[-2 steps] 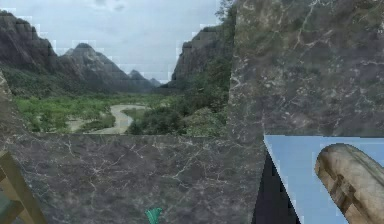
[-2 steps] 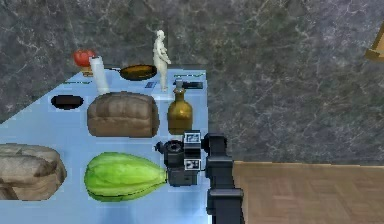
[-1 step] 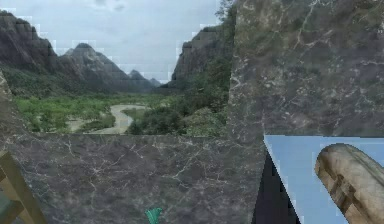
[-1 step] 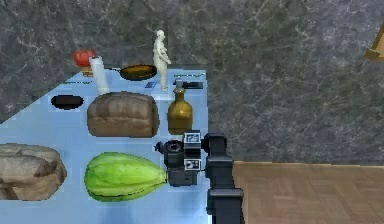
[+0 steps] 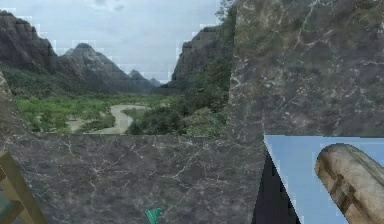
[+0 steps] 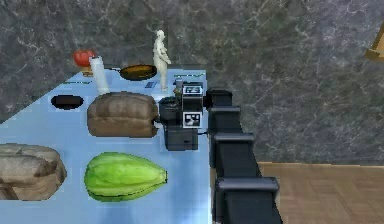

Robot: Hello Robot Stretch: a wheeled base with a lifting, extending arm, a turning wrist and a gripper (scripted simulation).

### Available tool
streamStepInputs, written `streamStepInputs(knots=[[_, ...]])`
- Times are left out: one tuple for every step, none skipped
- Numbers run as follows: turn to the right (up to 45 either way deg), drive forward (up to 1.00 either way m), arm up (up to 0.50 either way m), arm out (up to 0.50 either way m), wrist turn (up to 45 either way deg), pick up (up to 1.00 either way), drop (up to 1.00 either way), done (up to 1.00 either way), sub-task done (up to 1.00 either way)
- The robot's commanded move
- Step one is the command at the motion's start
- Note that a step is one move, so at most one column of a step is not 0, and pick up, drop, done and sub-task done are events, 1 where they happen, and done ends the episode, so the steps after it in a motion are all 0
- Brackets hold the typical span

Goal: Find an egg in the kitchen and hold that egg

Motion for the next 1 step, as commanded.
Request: streamStepInputs(knots=[[0.0,0.0,0.0,0.0,0.0,0.0,0.0,1.0,0.0]])
